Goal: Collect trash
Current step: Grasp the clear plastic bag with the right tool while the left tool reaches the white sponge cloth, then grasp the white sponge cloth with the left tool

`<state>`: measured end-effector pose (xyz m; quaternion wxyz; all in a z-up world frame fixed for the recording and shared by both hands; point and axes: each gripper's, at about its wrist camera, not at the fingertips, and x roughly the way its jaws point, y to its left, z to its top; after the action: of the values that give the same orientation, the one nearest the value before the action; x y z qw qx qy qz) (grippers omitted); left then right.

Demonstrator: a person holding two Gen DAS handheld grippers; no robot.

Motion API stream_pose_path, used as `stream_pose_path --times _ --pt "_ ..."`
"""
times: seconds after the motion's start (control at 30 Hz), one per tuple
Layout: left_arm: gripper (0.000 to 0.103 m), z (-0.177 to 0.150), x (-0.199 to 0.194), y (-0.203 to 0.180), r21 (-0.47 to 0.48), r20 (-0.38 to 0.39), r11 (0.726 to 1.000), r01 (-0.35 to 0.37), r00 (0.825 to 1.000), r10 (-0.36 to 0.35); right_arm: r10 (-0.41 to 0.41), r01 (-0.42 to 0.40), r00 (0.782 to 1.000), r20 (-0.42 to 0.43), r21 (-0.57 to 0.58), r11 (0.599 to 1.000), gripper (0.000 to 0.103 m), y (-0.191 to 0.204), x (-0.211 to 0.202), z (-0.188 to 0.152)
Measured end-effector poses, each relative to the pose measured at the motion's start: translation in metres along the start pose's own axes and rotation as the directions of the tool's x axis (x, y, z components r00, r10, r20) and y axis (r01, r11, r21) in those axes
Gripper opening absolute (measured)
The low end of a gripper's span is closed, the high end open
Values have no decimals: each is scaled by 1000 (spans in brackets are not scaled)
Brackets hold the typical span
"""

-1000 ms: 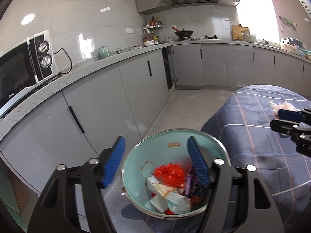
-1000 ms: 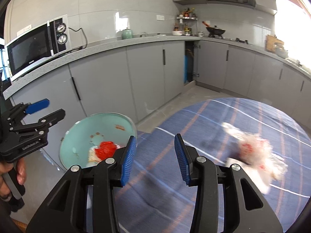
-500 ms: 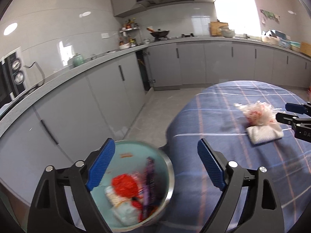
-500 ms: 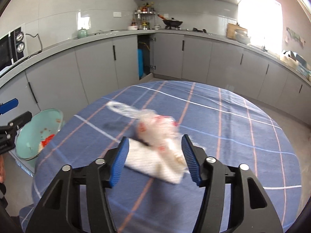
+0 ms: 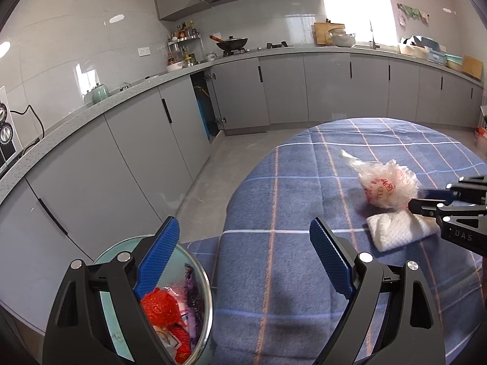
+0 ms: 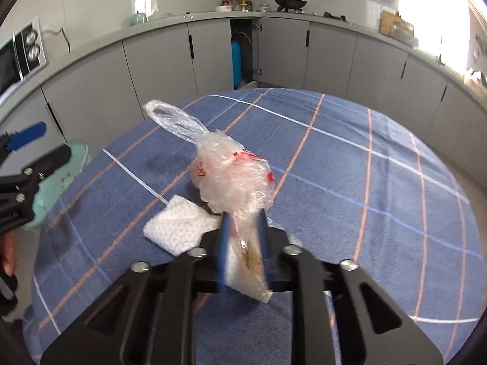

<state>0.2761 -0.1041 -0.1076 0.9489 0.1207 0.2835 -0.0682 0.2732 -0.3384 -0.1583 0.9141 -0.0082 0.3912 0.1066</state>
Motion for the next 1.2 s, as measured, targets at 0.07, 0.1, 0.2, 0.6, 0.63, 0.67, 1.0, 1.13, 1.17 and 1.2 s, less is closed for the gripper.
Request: stream_pose_path --times 0.07,0.1,0.2,0.6,0.63,0.67,1.0,1.13,1.17,1.2 --pt "86 3 2 -5 5 1 1000 2 1000 -2 4 -4 1000 12 22 1000 8 -2 -4 -1" --pt "86 5 3 -7 8 2 1000 3 1000 -3 2 -3 1000 19 29 1000 6 -3 -6 -1" --pt "86 9 5 -18 17 -2 1000 18 1000 -18 -10 8 999 51 41 999 4 -4 -18 -2" --pt "86 17 11 -86 117 -40 982 148 989 -145 -247 225 964 100 195 955 4 -46 -79 -39" --pt "86 16 13 -91 127 -51 979 157 987 -151 -248 224 964 100 205 953 4 -50 -82 -46" --pt "86 15 16 -96 134 -64 977 166 985 -158 -251 227 963 96 212 951 4 -53 -84 -51" --pt "41 5 41 -135 184 -241 931 314 933 -267 -247 217 964 97 249 944 4 -60 -93 -65" --pt "11 4 37 -136 209 -231 927 311 937 -262 -241 211 965 98 248 945 4 -56 -92 -66" --pt "7 5 36 -134 202 -231 927 317 935 -269 -242 211 965 100 248 946 4 -55 -93 -66" --pt "7 4 35 -132 201 -228 927 315 936 -269 -241 210 965 102 246 946 4 -55 -93 -65"
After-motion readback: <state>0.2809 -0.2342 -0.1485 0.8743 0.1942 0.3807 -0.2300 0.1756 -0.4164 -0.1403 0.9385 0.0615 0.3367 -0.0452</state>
